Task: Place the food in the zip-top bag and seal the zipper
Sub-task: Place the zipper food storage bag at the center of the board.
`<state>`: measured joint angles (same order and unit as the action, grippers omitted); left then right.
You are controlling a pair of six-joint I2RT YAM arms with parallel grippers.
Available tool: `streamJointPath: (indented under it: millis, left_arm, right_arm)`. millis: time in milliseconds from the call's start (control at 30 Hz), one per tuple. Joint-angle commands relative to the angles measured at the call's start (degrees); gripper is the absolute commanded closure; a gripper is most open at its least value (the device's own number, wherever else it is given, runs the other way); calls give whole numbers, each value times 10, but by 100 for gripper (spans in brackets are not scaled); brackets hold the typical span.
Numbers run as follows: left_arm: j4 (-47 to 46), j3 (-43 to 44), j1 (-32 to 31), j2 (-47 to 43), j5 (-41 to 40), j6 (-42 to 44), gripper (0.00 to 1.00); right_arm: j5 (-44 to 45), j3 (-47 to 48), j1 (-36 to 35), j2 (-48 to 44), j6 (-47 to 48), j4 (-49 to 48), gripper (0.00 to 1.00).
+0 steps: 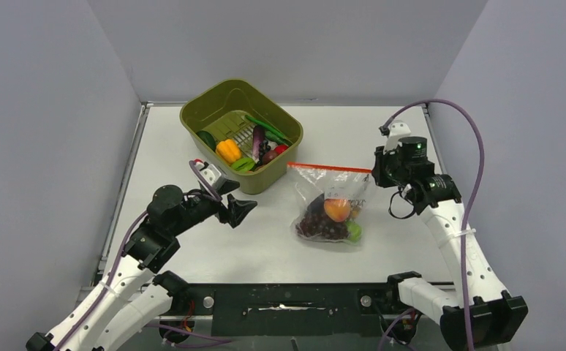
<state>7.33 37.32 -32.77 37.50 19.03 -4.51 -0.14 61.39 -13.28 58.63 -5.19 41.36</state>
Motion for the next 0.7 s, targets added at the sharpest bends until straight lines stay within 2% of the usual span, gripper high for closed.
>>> streamJointPath:
  millis: [0, 133, 333, 400, 567, 667]
  left_arm:
    - [-47, 9, 4, -7, -43, -71, 27]
    - [-34, 10, 4, -3, -128, -127, 27]
    - [10, 39, 4, 21, -223, -160, 27]
    - [24, 48, 3, 26, -242, -162, 26]
    - [21, 51, 3, 16, -250, -139, 25]
    - [30, 67, 4, 17, -275, -136, 24]
  right_arm:
    - [-36, 4, 69, 40, -32, -64, 95]
    - [-1, 9, 91, 69, -61, -65, 94]
    - [66, 28, 98, 78, -90, -47, 73]
    - [64, 30, 97, 70, -93, -42, 61]
    - [20, 37, 98, 33, -100, -26, 22]
    - [-5, 50, 98, 4, -104, -11, 7]
